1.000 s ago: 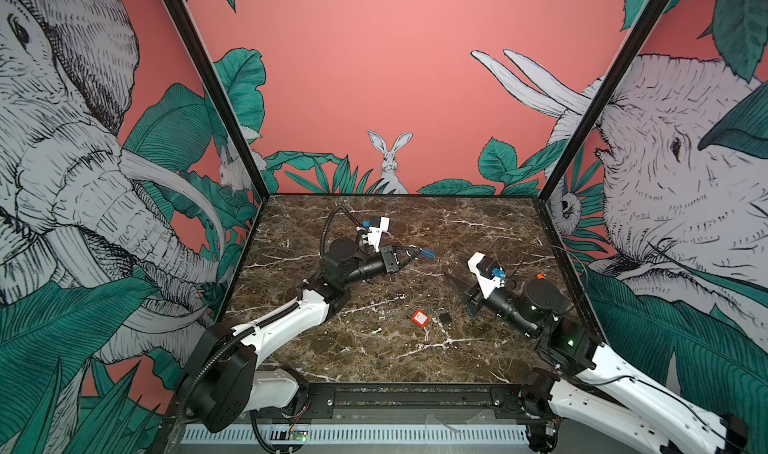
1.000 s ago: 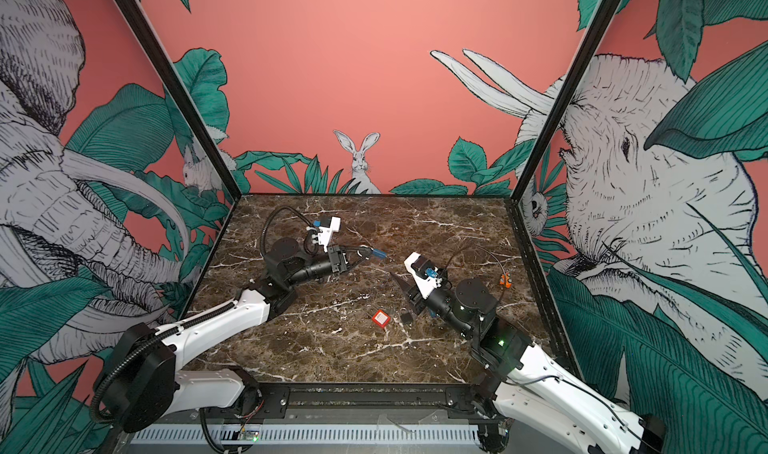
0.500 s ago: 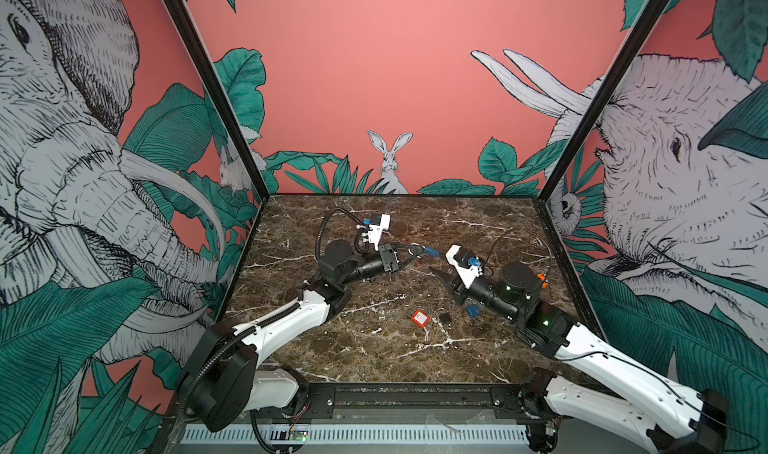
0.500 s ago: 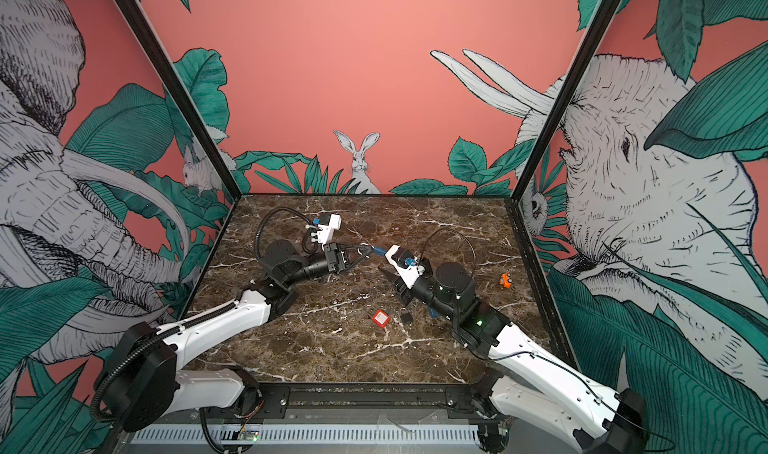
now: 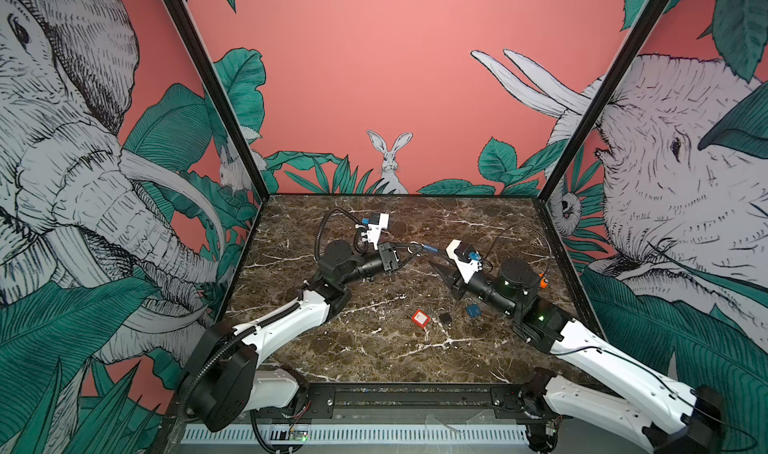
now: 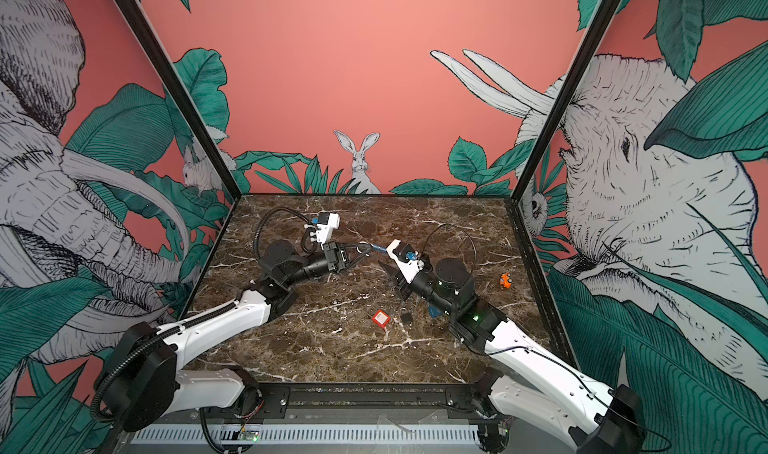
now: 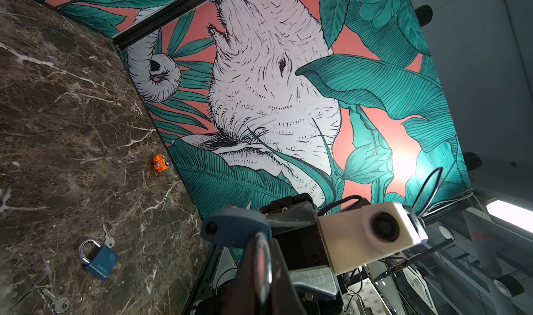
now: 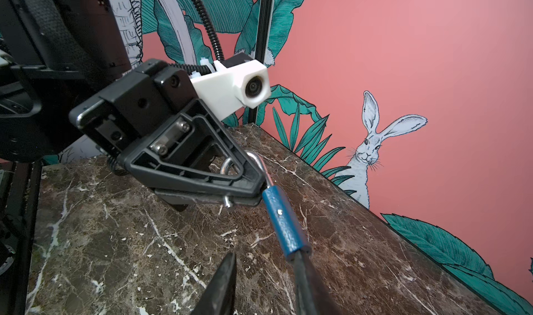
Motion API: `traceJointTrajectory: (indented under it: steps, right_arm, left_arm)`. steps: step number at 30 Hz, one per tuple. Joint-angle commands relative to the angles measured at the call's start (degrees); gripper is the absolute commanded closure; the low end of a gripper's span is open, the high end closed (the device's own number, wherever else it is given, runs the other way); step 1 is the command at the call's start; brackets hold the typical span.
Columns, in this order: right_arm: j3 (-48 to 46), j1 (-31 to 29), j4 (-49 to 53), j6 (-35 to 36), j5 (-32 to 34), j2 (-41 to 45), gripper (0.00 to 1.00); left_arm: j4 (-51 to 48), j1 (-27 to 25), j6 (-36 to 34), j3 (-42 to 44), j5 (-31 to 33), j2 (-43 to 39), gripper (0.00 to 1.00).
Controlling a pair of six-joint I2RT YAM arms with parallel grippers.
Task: Lock with the key
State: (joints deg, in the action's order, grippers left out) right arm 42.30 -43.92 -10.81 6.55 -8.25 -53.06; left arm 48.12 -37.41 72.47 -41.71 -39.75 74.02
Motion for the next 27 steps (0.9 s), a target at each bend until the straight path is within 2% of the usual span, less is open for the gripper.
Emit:
traceJointTrajectory:
  steps: [1,16,27]
  right_arm:
    - [1.8,1.1,-4.6,-1.0,0.8,-0.7,0.66]
    - [4.6,1.3,0.7,-1.4,-2.4,1.2,0.65]
    - [3.9,1.3,2.5,-1.8,-2.1,2.1,0.63]
  left_arm:
    - [4.4,-0.8,0.4,0.6,-3.7,-2.5,1.0]
    - [4.7,-0.7,-1.0,2.1,-2.8,-0.9,1.0]
    - [4.7,-0.8,-1.4,3.0,-2.2,-1.0,1.0]
